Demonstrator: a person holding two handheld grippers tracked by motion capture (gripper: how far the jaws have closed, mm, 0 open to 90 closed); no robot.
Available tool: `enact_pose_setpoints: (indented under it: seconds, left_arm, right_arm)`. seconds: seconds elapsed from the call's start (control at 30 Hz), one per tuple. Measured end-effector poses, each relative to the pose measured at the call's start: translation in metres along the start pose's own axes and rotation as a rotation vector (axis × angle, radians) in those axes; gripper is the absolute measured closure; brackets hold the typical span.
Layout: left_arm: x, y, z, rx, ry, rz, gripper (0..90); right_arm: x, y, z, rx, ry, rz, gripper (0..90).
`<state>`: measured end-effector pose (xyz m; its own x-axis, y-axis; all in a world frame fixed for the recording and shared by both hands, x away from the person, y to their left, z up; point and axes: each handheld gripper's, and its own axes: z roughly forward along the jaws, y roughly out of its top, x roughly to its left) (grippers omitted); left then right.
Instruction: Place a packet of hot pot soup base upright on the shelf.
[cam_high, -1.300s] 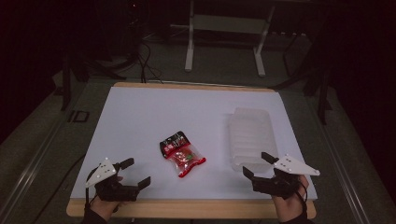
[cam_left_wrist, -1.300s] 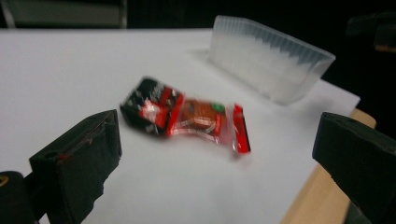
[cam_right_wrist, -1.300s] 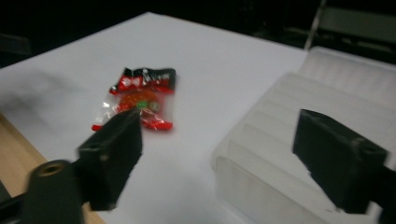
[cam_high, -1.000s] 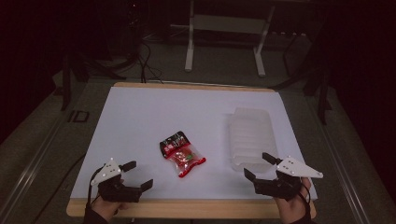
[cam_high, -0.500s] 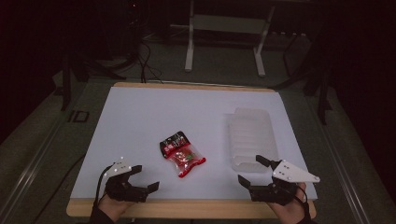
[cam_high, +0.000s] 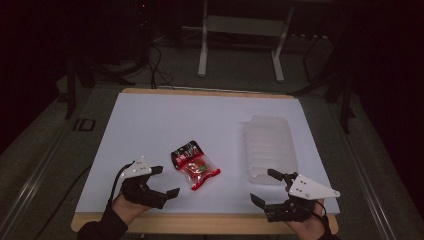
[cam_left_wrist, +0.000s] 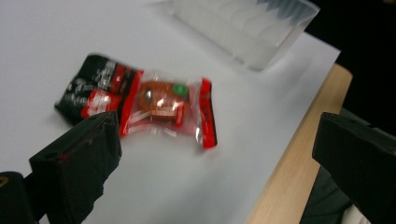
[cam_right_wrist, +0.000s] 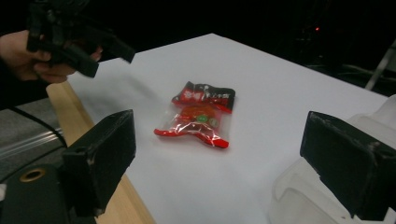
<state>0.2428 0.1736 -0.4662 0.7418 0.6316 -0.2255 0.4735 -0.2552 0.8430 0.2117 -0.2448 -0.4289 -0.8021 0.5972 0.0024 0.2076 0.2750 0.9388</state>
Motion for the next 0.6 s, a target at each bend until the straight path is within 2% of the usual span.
enact_pose_setpoints:
  seconds: [0.13, 0.2, 0.23, 0.27, 0.3, 0.33, 0.47, 0.53, 0.57, 0.6]
  left_arm:
    - [0.005, 0.011, 0.002, -0.028, 0.0, -0.02, 1.3]
    - [0.008, 0.015, 0.003, -0.037, 0.021, -0.022, 1.3]
    - [0.01, 0.017, 0.004, -0.039, 0.015, -0.022, 1.3]
    - [0.012, 0.018, 0.005, -0.04, 0.027, -0.027, 1.3]
    - [0.014, 0.019, 0.006, -0.035, 0.042, -0.032, 1.3]
    - [0.017, 0.02, 0.007, -0.031, 0.038, -0.038, 1.3]
    - [0.026, 0.023, 0.012, -0.02, 0.089, -0.043, 1.4]
    - [0.029, 0.025, 0.016, 0.001, 0.099, -0.04, 3.9]
    - [0.032, 0.026, 0.018, 0.011, 0.123, -0.044, 4.9]
    - [0.035, 0.027, 0.02, 0.015, 0.115, -0.053, 7.8]
  right_arm:
    - [0.0, 0.0, 0.0, 0.004, 0.01, -0.004, 10.3]
    - [0.001, 0.0, 0.0, 0.001, 0.019, -0.013, 10.3]
    - [0.002, 0.0, 0.0, 0.006, 0.014, -0.018, 10.3]
    - [0.002, 0.0, 0.001, 0.005, 0.005, -0.027, 10.3]
    - [0.002, 0.001, 0.001, 0.011, 0.009, -0.026, 10.3]
    - [0.003, 0.001, 0.0, 0.011, 0.008, -0.026, 10.4]
    - [0.003, 0.001, -0.001, 0.006, 0.004, -0.029, 10.4]
    - [0.003, 0.001, 0.001, 0.012, 0.01, -0.031, 10.4]
    - [0.003, 0.001, 0.001, 0.014, 0.009, -0.029, 10.4]
    - [0.003, 0.0, 0.002, 0.016, 0.017, -0.03, 10.4]
